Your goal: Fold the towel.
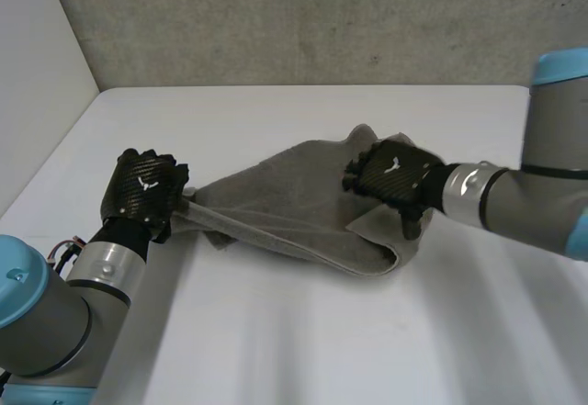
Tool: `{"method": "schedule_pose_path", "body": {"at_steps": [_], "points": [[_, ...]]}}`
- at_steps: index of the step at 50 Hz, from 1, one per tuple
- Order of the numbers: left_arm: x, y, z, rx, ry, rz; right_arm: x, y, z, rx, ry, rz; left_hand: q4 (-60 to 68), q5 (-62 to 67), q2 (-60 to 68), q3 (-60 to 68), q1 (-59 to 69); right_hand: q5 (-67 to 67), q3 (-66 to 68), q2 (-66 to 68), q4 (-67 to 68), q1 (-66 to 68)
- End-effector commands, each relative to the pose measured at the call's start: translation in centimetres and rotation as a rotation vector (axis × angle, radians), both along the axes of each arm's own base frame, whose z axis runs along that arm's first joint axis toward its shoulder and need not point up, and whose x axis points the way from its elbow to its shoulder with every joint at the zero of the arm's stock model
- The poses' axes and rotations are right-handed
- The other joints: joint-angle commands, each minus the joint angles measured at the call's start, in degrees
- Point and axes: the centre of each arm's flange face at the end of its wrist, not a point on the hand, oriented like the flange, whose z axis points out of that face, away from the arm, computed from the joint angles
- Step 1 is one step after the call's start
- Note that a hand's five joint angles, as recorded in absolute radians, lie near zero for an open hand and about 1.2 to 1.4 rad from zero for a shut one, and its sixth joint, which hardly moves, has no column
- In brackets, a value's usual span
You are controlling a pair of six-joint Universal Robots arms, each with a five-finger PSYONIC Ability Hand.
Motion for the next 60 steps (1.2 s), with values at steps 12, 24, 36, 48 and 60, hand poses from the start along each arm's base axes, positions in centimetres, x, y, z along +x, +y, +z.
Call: {"method": "schedule_pose_path", "body": {"at_steps": [12, 24, 36, 48, 60], "points": [[0.1, 0.1, -0.2, 0.007, -0.004, 0.001, 1.9, -0.9, -5.9, -0.014, 0.181, 0.096, 10.19, 10.54, 10.21, 10.25, 10.78, -0.25, 0.72, 2.03, 1.40, 0.36], [0.2, 0.0, -0.2, 0.006, -0.004, 0.006, 1.5, -1.7, -5.5, -0.063, 0.213, 0.032, 10.19, 10.54, 10.21, 10.25, 10.78, 20.77, 21.74, 23.05, 22.42, 21.38], [0.2, -0.1, -0.2, 0.007, -0.004, 0.007, 1.3, -1.7, -3.8, -0.157, 0.169, 0.003, 10.19, 10.54, 10.21, 10.25, 10.78, 21.12, 22.09, 23.40, 22.77, 21.73], [0.3, -0.1, -0.3, 0.008, -0.006, 0.007, 0.5, -1.1, -4.3, -0.141, 0.181, -0.010, 10.19, 10.54, 10.21, 10.25, 10.78, 16.92, 17.88, 19.20, 18.56, 17.53], [0.3, -0.1, -0.4, 0.012, -0.008, 0.007, -0.8, -1.2, -3.5, -0.204, 0.171, -0.041, 10.19, 10.54, 10.21, 10.25, 10.78, 62.89, 63.86, 65.17, 64.54, 63.50]]}}
